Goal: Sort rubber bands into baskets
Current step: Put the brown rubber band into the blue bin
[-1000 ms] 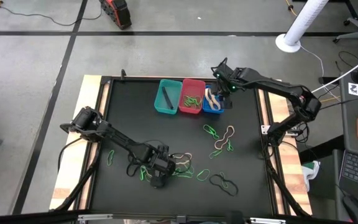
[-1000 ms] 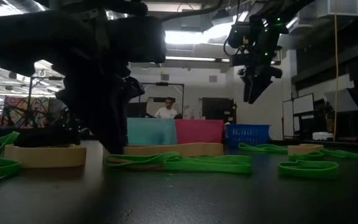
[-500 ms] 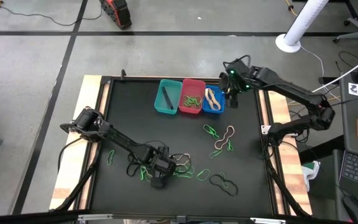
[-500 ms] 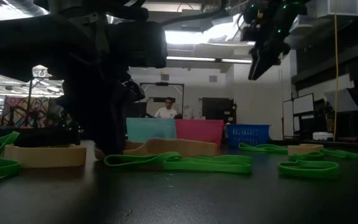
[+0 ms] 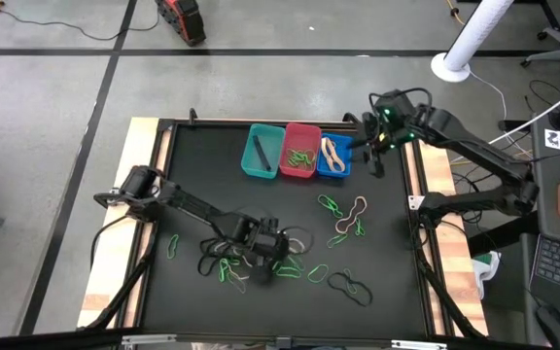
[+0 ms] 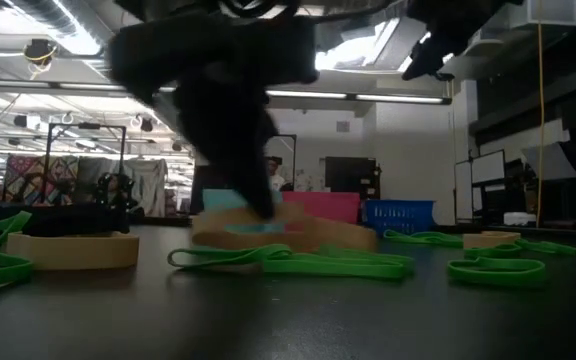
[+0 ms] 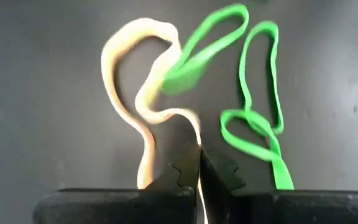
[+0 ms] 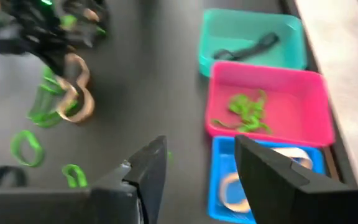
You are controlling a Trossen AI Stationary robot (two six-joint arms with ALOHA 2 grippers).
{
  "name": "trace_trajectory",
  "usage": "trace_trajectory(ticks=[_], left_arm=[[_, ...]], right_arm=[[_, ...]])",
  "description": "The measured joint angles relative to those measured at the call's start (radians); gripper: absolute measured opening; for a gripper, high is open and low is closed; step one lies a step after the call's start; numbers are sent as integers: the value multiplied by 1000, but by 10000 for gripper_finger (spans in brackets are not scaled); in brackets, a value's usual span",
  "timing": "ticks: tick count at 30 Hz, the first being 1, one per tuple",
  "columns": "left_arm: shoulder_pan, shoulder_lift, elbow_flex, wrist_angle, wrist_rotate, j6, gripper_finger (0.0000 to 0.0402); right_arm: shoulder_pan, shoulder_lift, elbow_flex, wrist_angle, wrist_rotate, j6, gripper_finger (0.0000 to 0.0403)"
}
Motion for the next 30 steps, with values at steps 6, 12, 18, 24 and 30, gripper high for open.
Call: trace_trajectory(ticks=[6, 12, 18, 24, 30], left_arm=[[85, -2, 41, 123, -2, 111, 1], [170, -3, 80, 231, 0, 232, 0], [265, -3, 133, 337, 0, 349, 0], [366, -3, 175, 458, 4, 432, 0], [466, -3, 196, 570, 68, 443, 0]], right_arm=[[0, -32, -78, 2, -56, 21, 189], [0, -58, -203, 14, -56, 53, 189], [0, -82, -325, 134, -55, 153, 189], [0, -82, -361, 216, -26, 177, 189], [-1, -82, -362, 270, 28, 178, 189]])
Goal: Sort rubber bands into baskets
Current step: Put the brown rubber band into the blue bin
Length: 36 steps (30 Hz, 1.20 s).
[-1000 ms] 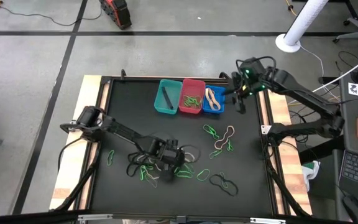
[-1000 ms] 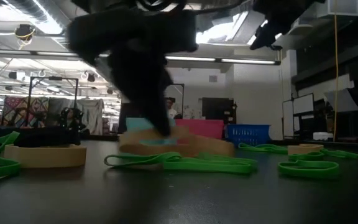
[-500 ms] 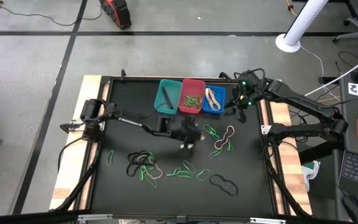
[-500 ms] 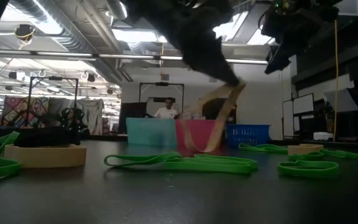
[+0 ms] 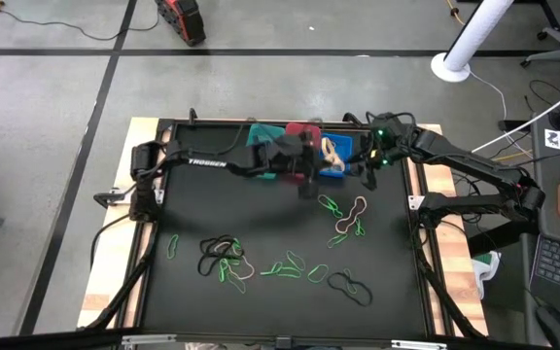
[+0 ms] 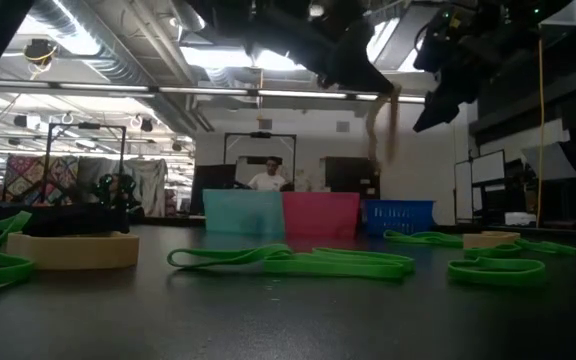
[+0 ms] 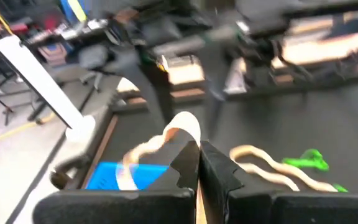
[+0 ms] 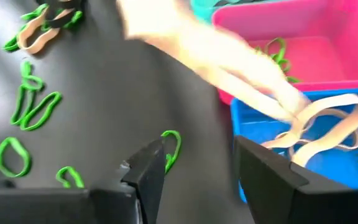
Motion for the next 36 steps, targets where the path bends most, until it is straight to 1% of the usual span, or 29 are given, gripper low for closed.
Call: trace_trajectory(ticks=[5, 12, 19, 22, 26, 31, 36], left_arm=[[76, 0, 0, 69, 76, -20, 0], [126, 0, 0, 133, 117, -44, 0], [129, 33, 1, 249, 121, -51, 0], [129, 62, 0, 250, 121, -69, 0], [128, 115, 0, 294, 121, -111, 0], [128, 176, -1, 288, 121, -114, 0], [128, 201, 0, 289, 118, -109, 7]], right_arm=[[0, 0, 0, 21, 25, 2, 189], [0, 0, 0, 21, 25, 6, 189], [0, 0, 0, 21, 25, 8, 189], [0, 0, -1, 21, 25, 8, 189], [0, 0, -1, 21, 25, 8, 189], [0, 0, -1, 20, 25, 8, 189], [0, 0, -1, 20, 25, 8, 189]])
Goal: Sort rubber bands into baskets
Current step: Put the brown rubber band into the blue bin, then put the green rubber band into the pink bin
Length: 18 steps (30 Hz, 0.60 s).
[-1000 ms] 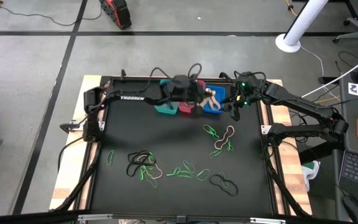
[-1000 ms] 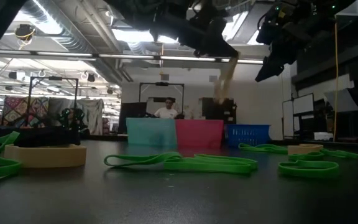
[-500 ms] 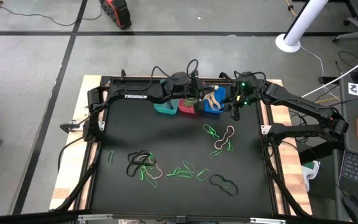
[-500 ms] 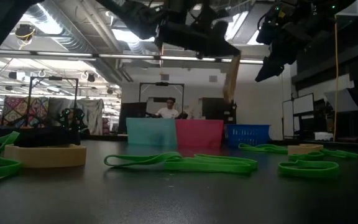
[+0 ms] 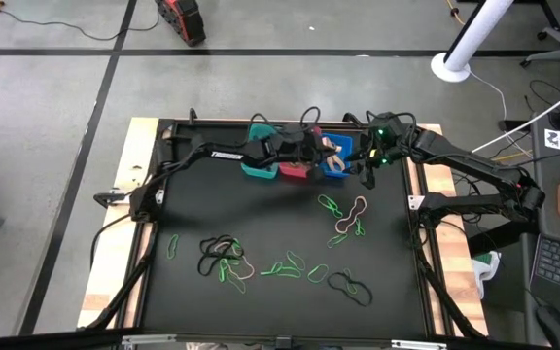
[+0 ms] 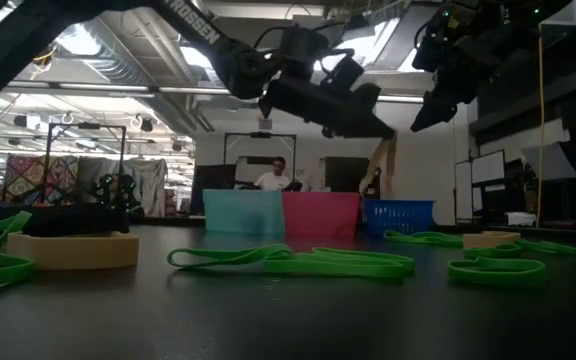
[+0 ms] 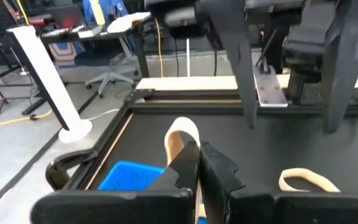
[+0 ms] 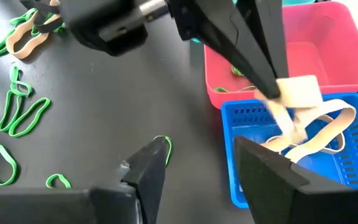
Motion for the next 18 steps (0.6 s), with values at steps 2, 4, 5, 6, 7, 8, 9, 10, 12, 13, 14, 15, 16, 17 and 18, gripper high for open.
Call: trace_trajectory(ticks=[2, 4, 5, 6, 7, 8, 9, 10, 12, 13, 14, 15, 16, 17, 18], left_arm=[[0, 5, 0, -5, -4, 0, 16], [0, 5, 0, -8, -27, -4, 26], [-2, 5, 0, -7, -48, -9, 32], [-2, 5, 0, -7, -68, -18, 39], [-2, 5, 0, -8, -87, -28, 46], [-2, 5, 0, -9, -99, -40, 54], [-2, 5, 0, -9, -103, -55, 63], [-2, 5, 0, -9, -104, -72, 71], [1, 5, 0, -10, -105, -104, 89], [2, 5, 0, -14, -105, -117, 97], [3, 5, 0, -19, -105, -131, 105], [3, 5, 0, -23, -105, -144, 112], [3, 5, 0, -27, -105, -157, 118], [3, 5, 0, -28, -105, -171, 123], [3, 5, 0, -28, -105, -188, 126]], right_arm=[[0, 0, 0, 0, 0, 0, 189], [0, 0, 0, 0, 0, 0, 189], [0, 0, 0, 0, 0, 0, 189], [0, 0, 0, 0, 0, 0, 189], [0, 0, 0, 0, 0, 0, 189], [0, 0, 0, 0, 0, 0, 189], [0, 0, 0, 0, 0, 0, 189], [0, 0, 0, 0, 0, 0, 189], [0, 0, 0, 0, -1, 0, 189], [0, 0, 0, 0, -1, 0, 189], [0, 0, 0, 0, -2, 0, 189], [0, 0, 0, 0, -3, 0, 189], [0, 0, 0, -1, -6, 0, 189], [0, 0, 0, -1, -11, 0, 189], [0, 0, 0, -1, -12, 0, 189]])
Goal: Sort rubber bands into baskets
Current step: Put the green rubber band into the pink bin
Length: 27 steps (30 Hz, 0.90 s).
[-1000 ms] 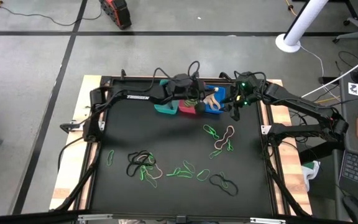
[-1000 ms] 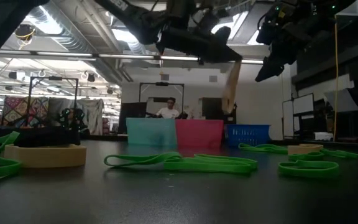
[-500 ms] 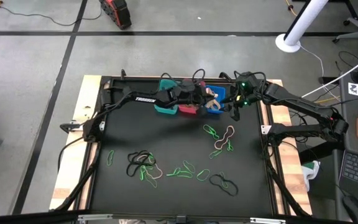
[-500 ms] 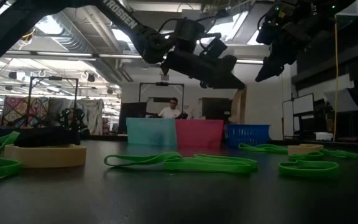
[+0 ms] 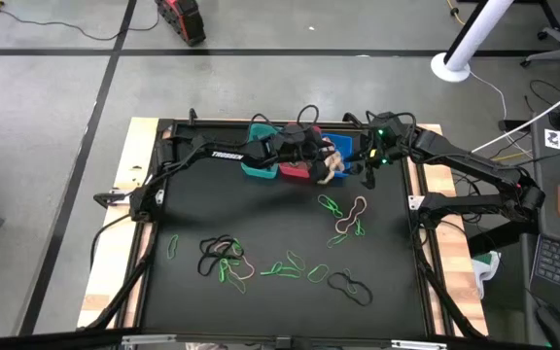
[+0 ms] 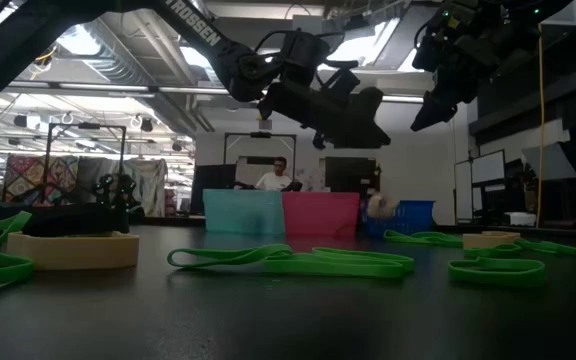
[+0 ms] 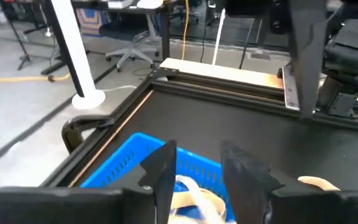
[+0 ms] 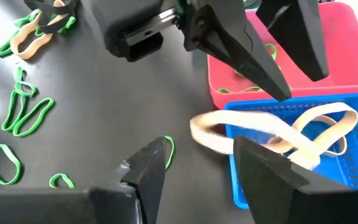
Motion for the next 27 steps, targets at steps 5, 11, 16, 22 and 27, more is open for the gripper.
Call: trace_trajectory(ticks=[5, 11, 16, 22, 27], left_arm=[[-1, -7, 0, 0, 59, -57, 130], [-1, -21, 0, 0, 135, -77, 122], [-7, -21, 0, -9, 218, -77, 112], [-34, -21, 0, -30, 223, -39, 99], [-61, -46, 0, -106, 223, 42, 88]], right_arm=[[1, 0, 0, -10, -31, 63, 189], [1, 0, 0, -59, -34, 78, 189], [1, 1, 0, -61, -34, 78, 189], [60, 1, -61, -5, 11, 37, 189], [172, 1, -124, 38, 93, 3, 188]])
